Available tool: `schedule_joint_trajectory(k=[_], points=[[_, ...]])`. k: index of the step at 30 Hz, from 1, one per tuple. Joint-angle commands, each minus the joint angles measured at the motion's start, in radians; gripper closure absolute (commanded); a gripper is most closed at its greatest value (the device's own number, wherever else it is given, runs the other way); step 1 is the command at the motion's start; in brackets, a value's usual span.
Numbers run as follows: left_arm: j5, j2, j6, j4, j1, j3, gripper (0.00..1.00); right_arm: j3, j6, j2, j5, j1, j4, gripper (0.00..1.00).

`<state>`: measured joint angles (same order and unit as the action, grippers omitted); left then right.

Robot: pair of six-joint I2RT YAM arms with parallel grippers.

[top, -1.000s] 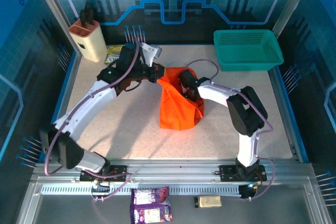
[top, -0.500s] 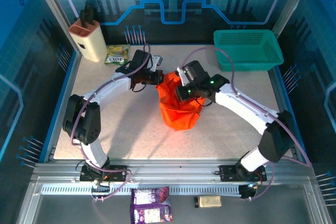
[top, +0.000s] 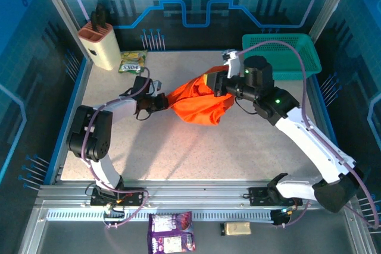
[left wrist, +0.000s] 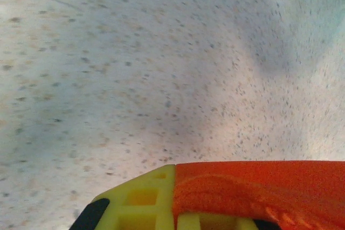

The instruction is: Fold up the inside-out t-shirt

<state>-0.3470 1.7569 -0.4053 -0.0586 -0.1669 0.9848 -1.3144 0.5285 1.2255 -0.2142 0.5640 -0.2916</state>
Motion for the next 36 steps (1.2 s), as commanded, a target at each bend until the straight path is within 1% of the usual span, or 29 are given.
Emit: schedule_joint_trajectory(k=[1, 6, 11, 14, 17, 19, 20, 21, 23, 24, 26, 28, 31, 36], points=[[-0.088, 0.024, -0.109, 0.118, 0.073, -0.051, 1.00, 0.072, 0.131, -0.052, -0.109, -0.063, 0.191, 1.00], [-0.073, -0.017, -0.140, 0.117, 0.155, -0.087, 1.00, 0.150, 0.145, -0.112, -0.022, -0.125, 0.123, 1.00], [-0.033, -0.088, -0.155, 0.091, 0.241, -0.127, 1.00, 0.270, 0.210, -0.138, 0.054, -0.212, 0.029, 1.00], [0.001, -0.139, -0.147, 0.060, 0.270, -0.144, 1.00, 0.342, 0.249, -0.112, 0.069, -0.248, -0.024, 1.00], [0.010, -0.174, -0.147, 0.056, 0.277, -0.156, 1.00, 0.404, 0.226, -0.050, 0.053, -0.244, -0.027, 1.00], [0.003, -0.185, -0.136, 0.033, 0.264, -0.149, 1.00, 0.451, 0.207, -0.003, 0.028, -0.236, -0.003, 1.00], [0.005, -0.191, -0.122, 0.017, 0.248, -0.141, 1.00, 0.476, 0.197, 0.018, 0.016, -0.230, 0.015, 1.00], [0.016, -0.197, -0.097, -0.012, 0.226, -0.130, 0.95, 0.494, 0.188, 0.046, -0.007, -0.224, 0.034, 1.00], [0.031, -0.213, -0.058, -0.061, 0.168, -0.103, 0.85, 0.515, 0.176, 0.099, -0.071, -0.217, 0.070, 1.00], [0.045, -0.222, -0.038, -0.088, 0.134, -0.087, 0.78, 0.523, 0.173, 0.121, -0.094, -0.211, 0.082, 1.00], [0.089, -0.248, 0.004, -0.150, 0.066, -0.047, 0.65, 0.526, 0.169, 0.145, -0.109, -0.194, 0.093, 1.00], [0.140, -0.268, 0.050, -0.228, -0.008, 0.008, 0.57, 0.520, 0.157, 0.156, -0.106, -0.170, 0.087, 1.00], [0.199, -0.270, 0.094, -0.321, -0.116, 0.090, 0.50, 0.494, 0.141, 0.167, -0.092, -0.141, 0.062, 1.00], [0.249, -0.219, 0.136, -0.423, -0.301, 0.219, 0.43, 0.466, 0.138, 0.178, -0.082, -0.121, 0.039, 1.00]])
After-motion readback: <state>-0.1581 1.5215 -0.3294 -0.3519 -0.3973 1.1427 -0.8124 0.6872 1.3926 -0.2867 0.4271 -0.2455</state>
